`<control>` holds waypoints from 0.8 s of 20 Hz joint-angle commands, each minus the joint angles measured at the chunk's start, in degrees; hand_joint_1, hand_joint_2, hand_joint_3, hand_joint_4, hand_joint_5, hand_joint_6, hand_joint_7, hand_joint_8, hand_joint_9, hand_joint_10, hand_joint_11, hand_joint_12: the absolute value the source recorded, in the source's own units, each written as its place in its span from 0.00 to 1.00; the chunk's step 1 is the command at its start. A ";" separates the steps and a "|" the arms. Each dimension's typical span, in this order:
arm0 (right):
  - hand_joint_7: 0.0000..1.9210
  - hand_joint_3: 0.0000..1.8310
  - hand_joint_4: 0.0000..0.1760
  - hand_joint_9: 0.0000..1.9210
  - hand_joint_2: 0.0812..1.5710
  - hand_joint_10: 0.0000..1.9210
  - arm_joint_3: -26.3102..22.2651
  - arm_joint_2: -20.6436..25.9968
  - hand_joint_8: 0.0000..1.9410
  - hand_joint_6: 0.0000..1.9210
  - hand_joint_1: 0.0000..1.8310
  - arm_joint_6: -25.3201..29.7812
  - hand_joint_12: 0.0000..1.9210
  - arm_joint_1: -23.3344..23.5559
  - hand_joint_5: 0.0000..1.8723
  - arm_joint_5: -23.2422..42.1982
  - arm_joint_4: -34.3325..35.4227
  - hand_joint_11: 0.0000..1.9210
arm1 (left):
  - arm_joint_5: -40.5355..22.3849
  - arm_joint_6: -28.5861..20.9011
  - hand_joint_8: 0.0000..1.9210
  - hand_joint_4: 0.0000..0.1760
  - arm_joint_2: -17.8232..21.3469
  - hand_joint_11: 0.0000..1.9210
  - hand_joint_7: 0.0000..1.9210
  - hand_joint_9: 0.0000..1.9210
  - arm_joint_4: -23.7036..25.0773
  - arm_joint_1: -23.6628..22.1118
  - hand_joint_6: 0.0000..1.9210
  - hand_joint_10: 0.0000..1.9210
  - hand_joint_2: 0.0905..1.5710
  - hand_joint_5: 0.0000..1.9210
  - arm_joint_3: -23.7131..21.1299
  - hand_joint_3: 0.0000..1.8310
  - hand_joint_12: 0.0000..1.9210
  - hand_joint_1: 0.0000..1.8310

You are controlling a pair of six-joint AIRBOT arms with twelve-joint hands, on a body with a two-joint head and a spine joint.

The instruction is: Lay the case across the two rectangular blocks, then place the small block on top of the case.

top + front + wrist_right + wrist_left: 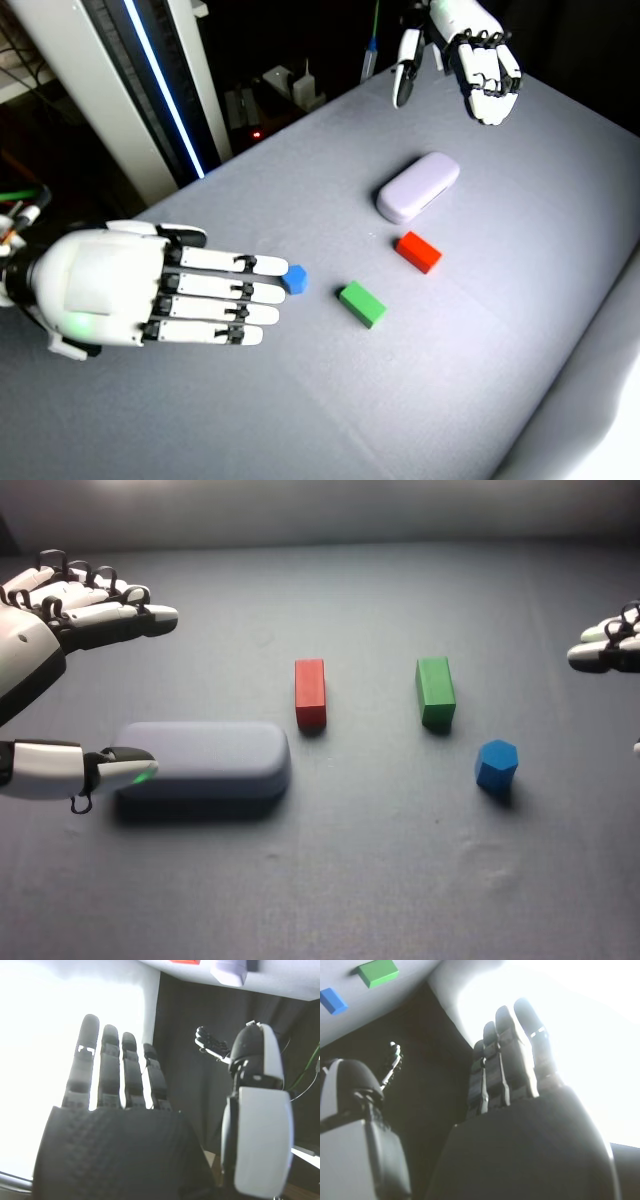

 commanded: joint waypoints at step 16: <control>0.18 0.00 0.00 0.16 0.78 0.00 0.73 -0.61 0.00 0.00 0.45 0.39 0.42 0.03 0.25 5.77 1.12 0.00 | 13.50 2.06 0.00 0.72 -5.20 0.00 0.13 0.16 5.73 -9.12 0.00 0.00 0.48 0.14 6.48 0.00 0.53 0.47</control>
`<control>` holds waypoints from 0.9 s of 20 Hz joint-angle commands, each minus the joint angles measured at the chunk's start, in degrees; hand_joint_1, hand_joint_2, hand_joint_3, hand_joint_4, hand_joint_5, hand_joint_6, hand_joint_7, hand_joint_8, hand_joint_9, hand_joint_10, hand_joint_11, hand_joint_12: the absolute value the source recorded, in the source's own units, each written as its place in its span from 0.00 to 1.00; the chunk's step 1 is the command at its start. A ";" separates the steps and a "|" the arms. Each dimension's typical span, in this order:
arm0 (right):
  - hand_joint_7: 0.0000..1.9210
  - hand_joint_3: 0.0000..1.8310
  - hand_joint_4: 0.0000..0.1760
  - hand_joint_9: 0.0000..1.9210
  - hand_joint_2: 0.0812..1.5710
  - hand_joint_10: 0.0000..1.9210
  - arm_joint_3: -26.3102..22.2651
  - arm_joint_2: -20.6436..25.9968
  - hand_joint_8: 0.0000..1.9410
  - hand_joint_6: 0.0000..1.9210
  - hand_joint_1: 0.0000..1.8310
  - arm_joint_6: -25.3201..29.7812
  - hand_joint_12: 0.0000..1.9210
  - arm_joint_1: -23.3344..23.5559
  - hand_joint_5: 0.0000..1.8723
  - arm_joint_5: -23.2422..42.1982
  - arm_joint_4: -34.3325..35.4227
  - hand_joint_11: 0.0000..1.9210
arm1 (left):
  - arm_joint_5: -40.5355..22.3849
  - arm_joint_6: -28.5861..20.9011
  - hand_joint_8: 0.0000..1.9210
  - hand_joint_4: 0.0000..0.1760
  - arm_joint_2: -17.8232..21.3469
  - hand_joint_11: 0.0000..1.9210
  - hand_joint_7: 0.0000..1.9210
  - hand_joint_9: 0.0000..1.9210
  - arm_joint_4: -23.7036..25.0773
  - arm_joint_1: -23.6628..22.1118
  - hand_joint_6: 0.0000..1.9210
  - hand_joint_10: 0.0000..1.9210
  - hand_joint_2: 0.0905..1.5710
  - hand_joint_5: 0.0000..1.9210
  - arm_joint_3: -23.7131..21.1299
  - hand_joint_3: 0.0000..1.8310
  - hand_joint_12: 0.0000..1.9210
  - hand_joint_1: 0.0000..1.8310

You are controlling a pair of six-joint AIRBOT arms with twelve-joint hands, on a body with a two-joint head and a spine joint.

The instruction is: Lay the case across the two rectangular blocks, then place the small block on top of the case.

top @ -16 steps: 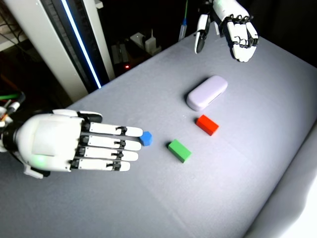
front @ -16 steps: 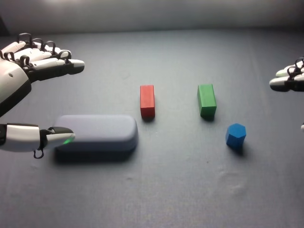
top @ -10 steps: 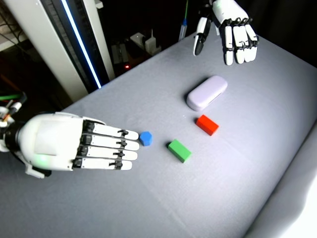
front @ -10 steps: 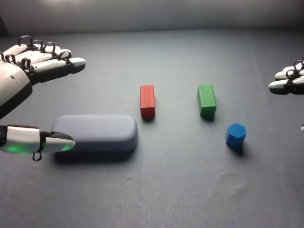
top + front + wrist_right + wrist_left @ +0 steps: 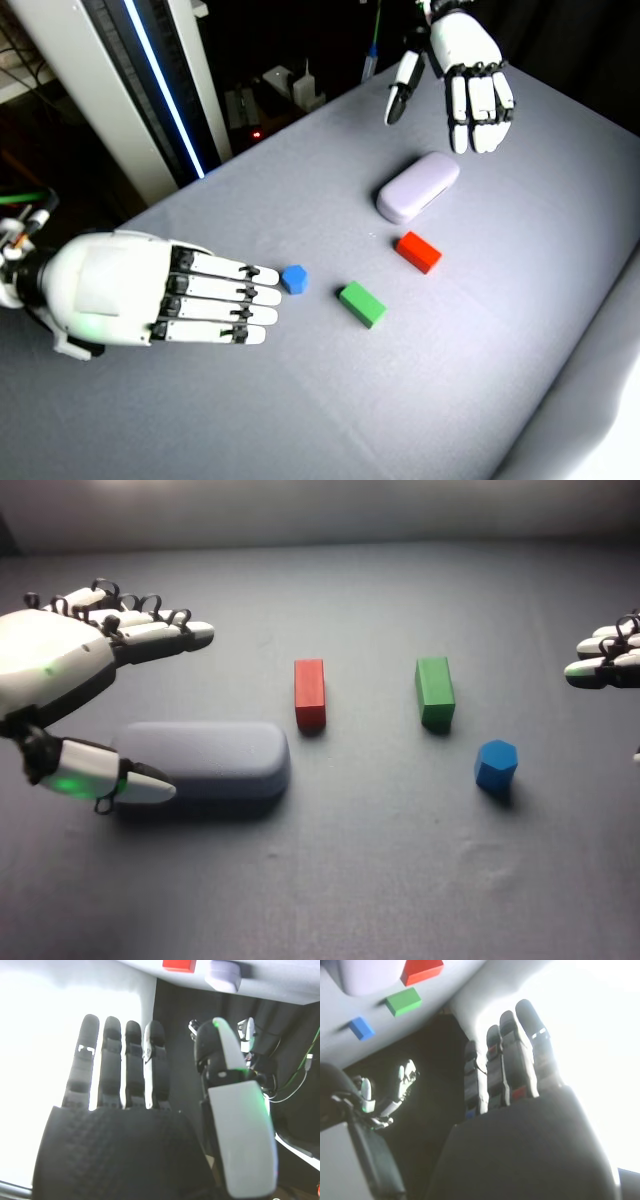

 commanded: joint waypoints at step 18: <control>0.18 0.00 0.00 0.18 0.79 0.00 0.14 0.06 0.00 0.00 0.49 1.03 0.49 -0.11 0.25 6.59 1.67 0.00 | 14.43 6.59 0.46 0.00 -8.78 0.46 0.57 0.64 0.30 -5.99 0.41 0.22 0.66 0.52 7.90 0.00 0.68 0.68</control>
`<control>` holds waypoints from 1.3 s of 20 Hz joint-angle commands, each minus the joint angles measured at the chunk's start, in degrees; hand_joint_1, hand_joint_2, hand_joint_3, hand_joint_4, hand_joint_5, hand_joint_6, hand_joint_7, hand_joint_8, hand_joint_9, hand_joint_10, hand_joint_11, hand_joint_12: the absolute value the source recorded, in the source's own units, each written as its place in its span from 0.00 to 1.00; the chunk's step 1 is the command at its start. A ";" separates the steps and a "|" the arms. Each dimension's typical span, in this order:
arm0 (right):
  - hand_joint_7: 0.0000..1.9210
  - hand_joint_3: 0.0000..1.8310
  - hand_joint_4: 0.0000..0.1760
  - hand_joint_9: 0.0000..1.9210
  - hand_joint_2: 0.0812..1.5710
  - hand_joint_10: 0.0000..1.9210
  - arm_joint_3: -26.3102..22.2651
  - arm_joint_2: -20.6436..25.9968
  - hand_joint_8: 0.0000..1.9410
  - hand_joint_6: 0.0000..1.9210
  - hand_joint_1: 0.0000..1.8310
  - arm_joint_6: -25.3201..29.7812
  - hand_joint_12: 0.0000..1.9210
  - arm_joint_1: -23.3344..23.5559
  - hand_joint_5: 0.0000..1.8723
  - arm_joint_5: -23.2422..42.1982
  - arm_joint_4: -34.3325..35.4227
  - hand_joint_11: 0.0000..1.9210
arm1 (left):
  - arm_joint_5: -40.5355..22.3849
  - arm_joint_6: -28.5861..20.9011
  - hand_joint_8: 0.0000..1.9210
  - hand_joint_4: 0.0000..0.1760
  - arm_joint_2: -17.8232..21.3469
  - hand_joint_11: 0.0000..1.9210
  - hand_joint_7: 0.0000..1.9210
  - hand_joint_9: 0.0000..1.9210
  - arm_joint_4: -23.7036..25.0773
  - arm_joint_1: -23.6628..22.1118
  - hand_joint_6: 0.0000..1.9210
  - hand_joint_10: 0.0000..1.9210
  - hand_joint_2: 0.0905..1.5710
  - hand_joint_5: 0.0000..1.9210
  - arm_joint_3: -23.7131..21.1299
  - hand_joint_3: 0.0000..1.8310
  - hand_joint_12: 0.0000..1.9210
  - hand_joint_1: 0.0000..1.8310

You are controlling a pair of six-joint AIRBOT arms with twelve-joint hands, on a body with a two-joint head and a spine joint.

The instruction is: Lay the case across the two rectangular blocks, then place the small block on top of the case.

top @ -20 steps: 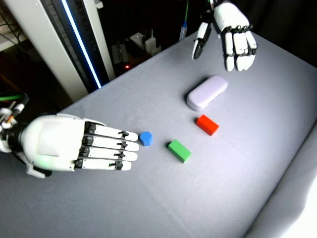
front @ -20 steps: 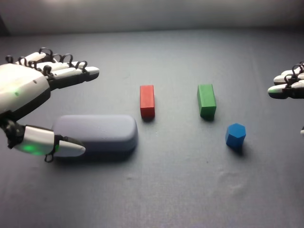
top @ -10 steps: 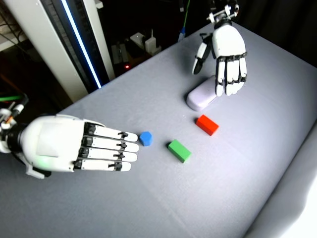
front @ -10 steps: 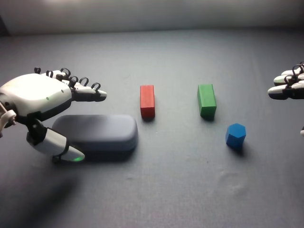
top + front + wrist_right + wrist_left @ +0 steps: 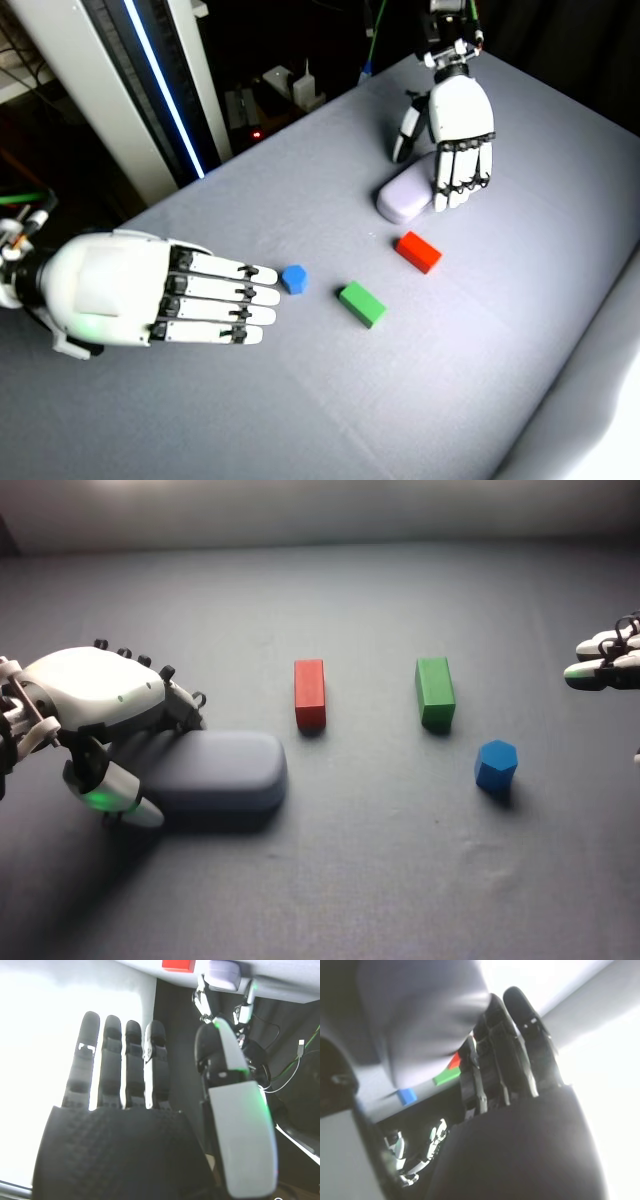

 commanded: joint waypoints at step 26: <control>0.16 0.00 0.03 0.15 0.82 0.00 0.83 -0.77 0.00 0.00 0.39 0.45 0.26 0.01 0.12 6.56 1.80 0.07 | -11.56 0.68 0.37 0.00 -14.79 0.47 0.58 0.53 2.40 -20.43 0.41 0.59 0.66 0.51 7.20 0.00 0.55 0.76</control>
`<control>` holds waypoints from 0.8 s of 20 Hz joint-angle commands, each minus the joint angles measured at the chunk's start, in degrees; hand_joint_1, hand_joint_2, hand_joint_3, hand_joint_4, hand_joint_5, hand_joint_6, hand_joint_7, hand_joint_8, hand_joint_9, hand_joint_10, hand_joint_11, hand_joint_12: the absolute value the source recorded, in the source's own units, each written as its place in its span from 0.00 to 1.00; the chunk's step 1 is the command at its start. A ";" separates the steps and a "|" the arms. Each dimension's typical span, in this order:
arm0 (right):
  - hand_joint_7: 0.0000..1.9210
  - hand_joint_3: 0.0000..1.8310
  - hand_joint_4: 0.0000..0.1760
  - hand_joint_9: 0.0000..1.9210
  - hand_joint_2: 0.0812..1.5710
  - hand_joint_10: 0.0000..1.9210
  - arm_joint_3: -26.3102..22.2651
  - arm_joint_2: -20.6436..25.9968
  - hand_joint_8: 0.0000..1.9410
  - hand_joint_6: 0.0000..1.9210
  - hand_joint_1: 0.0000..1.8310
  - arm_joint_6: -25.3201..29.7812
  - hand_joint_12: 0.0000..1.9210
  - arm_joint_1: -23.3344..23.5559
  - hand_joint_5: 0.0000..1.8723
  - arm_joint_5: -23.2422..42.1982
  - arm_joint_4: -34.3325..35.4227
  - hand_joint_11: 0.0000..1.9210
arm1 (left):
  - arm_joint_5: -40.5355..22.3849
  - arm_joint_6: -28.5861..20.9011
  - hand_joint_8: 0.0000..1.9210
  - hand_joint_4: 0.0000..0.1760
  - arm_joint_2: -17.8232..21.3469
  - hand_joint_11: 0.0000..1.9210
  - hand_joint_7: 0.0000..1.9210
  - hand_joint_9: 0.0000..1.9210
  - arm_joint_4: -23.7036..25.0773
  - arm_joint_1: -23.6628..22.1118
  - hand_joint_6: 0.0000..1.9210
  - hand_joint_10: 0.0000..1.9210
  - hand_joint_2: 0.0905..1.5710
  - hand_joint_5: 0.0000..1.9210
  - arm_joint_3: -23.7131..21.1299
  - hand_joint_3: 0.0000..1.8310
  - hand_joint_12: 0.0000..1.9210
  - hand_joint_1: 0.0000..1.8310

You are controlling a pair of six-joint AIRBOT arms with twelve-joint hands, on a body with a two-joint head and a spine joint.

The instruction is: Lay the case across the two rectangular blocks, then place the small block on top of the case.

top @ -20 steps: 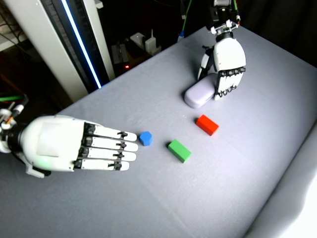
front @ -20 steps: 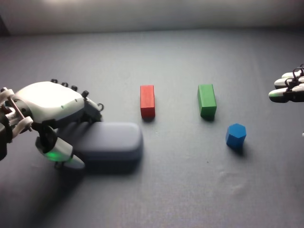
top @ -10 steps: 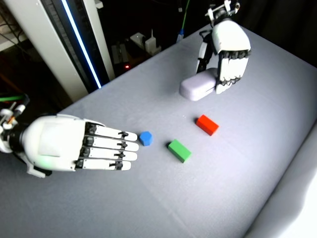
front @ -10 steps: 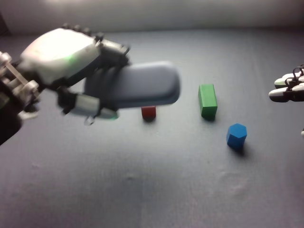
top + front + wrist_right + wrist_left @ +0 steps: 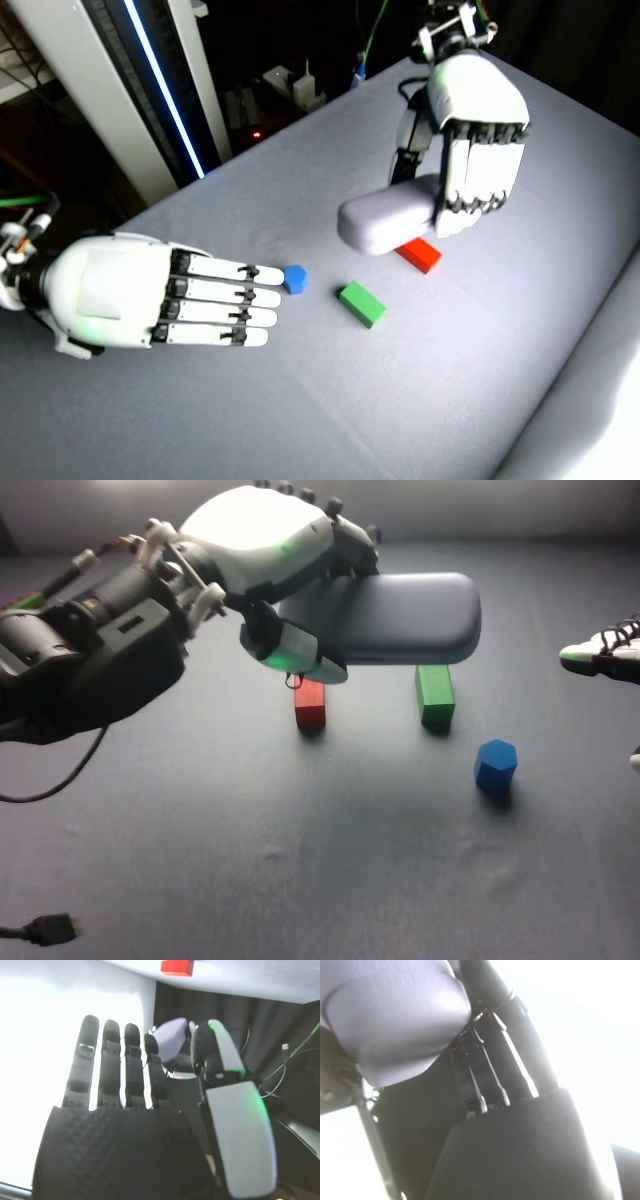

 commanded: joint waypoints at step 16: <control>0.16 0.00 0.09 0.16 0.81 0.00 0.95 -0.74 0.00 0.00 0.35 0.25 0.09 0.40 0.13 6.58 1.66 0.13 | 3.12 3.89 0.50 0.00 -7.72 0.42 0.50 0.50 -9.64 0.59 0.46 0.65 0.69 0.48 9.24 0.00 0.56 0.75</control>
